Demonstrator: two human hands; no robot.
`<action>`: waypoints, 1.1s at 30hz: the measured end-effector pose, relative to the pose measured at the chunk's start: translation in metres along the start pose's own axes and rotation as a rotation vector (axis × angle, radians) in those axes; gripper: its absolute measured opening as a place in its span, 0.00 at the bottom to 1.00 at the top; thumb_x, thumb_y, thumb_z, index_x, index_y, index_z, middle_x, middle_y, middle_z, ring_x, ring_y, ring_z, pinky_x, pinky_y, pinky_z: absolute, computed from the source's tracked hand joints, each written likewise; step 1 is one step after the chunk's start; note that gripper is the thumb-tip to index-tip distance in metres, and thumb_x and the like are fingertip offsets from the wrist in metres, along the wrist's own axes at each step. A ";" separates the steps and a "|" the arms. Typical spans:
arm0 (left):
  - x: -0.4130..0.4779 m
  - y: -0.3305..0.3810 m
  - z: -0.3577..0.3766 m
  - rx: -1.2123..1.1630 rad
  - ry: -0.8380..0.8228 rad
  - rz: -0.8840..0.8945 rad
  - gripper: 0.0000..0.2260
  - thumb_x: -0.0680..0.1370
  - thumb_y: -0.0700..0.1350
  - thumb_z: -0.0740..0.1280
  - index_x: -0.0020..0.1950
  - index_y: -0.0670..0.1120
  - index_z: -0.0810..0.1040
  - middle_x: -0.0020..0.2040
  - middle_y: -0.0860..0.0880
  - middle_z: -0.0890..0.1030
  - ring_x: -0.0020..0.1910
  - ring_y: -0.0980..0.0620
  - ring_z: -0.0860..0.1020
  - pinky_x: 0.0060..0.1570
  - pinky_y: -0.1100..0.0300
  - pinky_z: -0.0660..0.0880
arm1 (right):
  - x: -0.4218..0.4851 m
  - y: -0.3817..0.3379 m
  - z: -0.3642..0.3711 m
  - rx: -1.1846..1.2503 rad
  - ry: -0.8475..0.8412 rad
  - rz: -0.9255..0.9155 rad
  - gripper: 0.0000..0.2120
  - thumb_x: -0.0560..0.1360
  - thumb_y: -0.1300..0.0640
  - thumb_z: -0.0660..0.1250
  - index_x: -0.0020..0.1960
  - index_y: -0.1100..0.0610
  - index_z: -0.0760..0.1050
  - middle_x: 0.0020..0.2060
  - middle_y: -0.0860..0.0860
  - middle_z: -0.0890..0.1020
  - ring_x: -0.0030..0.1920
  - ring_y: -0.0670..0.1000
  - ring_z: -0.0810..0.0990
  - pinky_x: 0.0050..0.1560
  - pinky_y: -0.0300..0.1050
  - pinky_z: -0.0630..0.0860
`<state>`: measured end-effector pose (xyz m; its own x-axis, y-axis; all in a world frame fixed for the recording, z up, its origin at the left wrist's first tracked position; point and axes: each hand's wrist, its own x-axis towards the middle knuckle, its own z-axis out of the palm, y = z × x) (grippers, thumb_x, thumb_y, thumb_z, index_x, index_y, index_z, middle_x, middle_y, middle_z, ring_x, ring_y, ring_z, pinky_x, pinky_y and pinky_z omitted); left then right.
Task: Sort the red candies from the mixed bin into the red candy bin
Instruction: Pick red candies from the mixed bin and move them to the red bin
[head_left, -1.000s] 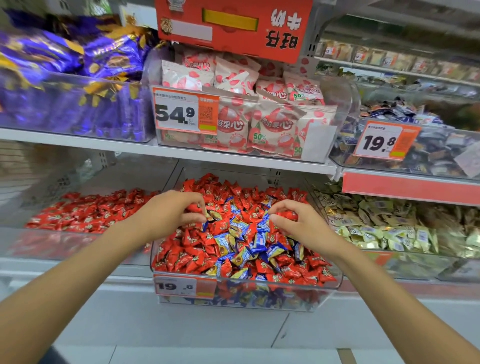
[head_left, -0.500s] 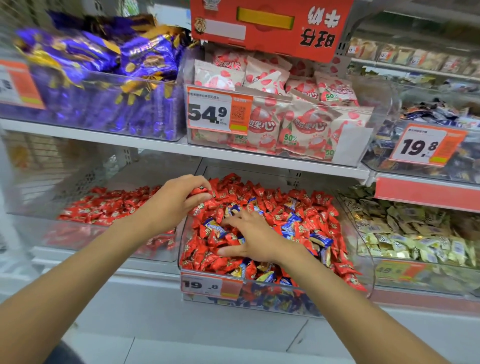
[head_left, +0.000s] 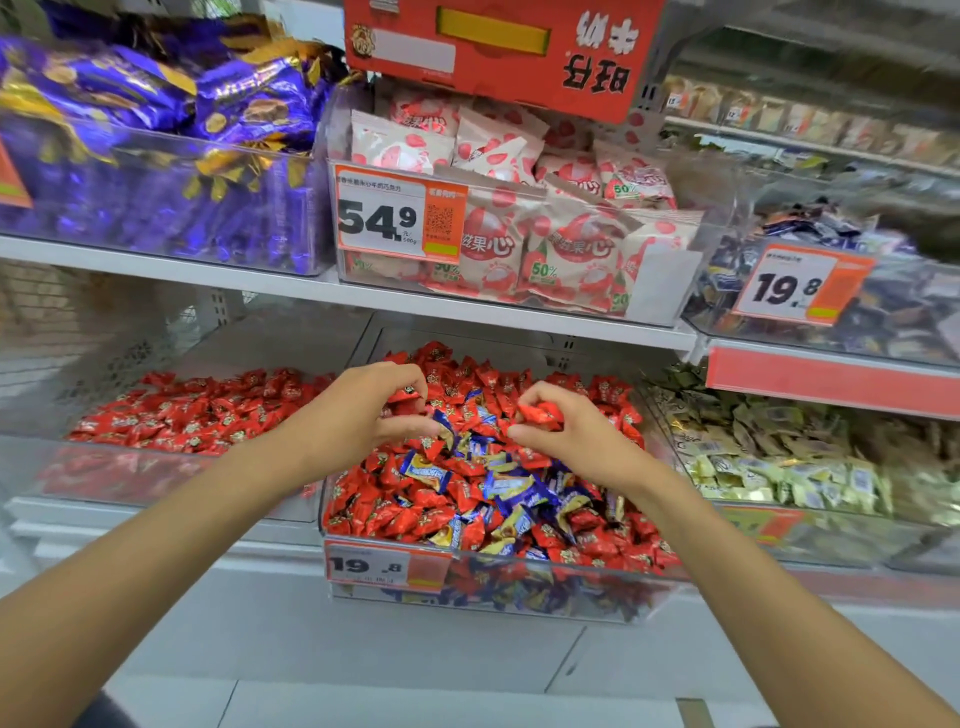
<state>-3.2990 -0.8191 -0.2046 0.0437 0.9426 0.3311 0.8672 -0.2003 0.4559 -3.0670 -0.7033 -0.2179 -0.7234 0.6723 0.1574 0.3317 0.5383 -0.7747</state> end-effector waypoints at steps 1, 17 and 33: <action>0.001 0.003 0.004 -0.004 -0.015 -0.001 0.16 0.68 0.61 0.68 0.43 0.50 0.72 0.39 0.55 0.75 0.38 0.57 0.72 0.39 0.65 0.67 | -0.004 0.002 -0.005 0.022 0.038 -0.010 0.07 0.75 0.56 0.70 0.44 0.53 0.71 0.36 0.55 0.73 0.36 0.49 0.69 0.41 0.41 0.67; 0.036 0.004 0.060 0.216 -0.337 -0.009 0.08 0.75 0.54 0.70 0.50 0.52 0.81 0.50 0.54 0.82 0.47 0.53 0.77 0.48 0.56 0.74 | -0.033 0.014 -0.028 0.143 0.188 0.102 0.06 0.72 0.56 0.73 0.47 0.53 0.79 0.36 0.49 0.80 0.33 0.48 0.74 0.33 0.41 0.70; 0.002 0.010 0.014 -0.041 -0.050 0.007 0.10 0.74 0.53 0.70 0.51 0.50 0.75 0.42 0.57 0.79 0.38 0.61 0.74 0.42 0.59 0.71 | -0.019 -0.026 0.007 -0.060 0.178 0.015 0.05 0.72 0.53 0.73 0.47 0.48 0.79 0.48 0.43 0.81 0.40 0.38 0.79 0.40 0.28 0.72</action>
<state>-3.2829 -0.8157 -0.2108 0.0759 0.9531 0.2931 0.8456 -0.2173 0.4877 -3.0658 -0.7335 -0.2050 -0.6013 0.7569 0.2562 0.3810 0.5534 -0.7407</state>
